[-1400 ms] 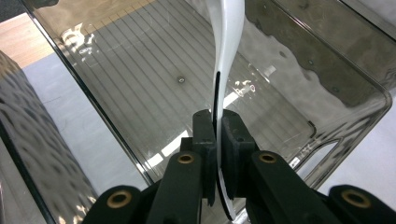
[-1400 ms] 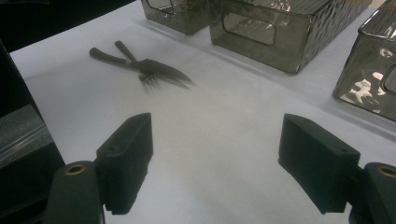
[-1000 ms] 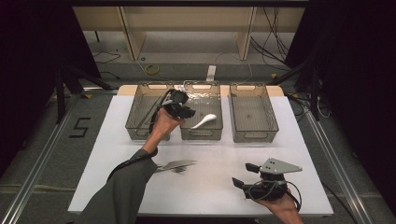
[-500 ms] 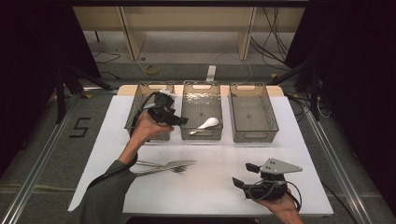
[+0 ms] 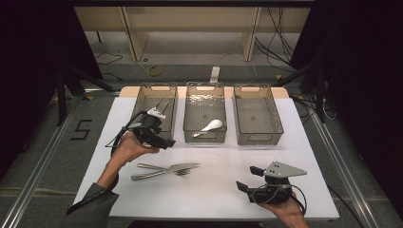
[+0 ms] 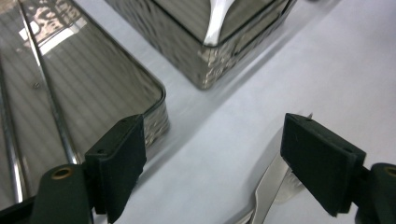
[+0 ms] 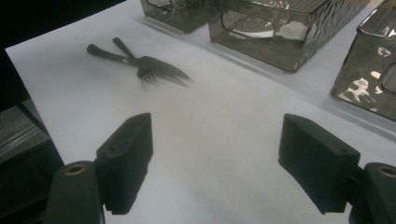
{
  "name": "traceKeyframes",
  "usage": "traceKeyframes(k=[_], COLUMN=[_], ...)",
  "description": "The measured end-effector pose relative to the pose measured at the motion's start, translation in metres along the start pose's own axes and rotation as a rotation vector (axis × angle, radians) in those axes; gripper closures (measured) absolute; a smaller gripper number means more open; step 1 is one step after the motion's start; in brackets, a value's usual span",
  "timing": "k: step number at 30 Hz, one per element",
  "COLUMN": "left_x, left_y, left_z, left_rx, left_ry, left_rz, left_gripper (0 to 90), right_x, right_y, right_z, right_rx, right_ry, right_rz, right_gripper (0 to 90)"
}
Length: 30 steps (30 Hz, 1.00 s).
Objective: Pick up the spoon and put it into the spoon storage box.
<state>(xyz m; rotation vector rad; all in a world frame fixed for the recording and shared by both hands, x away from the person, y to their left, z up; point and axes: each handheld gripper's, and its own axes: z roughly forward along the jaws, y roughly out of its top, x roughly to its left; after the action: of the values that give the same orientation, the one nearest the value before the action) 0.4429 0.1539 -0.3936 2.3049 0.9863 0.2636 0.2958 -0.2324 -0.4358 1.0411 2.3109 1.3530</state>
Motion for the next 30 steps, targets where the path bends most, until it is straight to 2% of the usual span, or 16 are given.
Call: traceKeyframes(k=[7,10,19,30], left_x=[-0.011,-0.014,-0.013,-0.014], left_y=[-0.011,-0.016,-0.030,-0.040], left_z=[-0.001,-0.001,-0.002,-0.003], left_rx=[0.039,0.060,0.104,0.166], left_ry=[-0.018,-0.020,-0.017,0.002], left_rz=[0.029,0.055,0.042,0.069], left_gripper=[20.1,18.0,16.8,16.2], right_x=[0.000,0.000,-0.001,-0.001], right_y=[0.000,-0.001,0.000,-0.001], right_z=[0.000,0.001,0.001,0.000], right_rx=[-0.001,-0.001,0.001,0.002], right_ry=[0.000,-0.001,0.000,0.003], right_rz=[0.001,-0.001,-0.002,-0.001], right_gripper=[26.9,26.9,26.9,26.9])
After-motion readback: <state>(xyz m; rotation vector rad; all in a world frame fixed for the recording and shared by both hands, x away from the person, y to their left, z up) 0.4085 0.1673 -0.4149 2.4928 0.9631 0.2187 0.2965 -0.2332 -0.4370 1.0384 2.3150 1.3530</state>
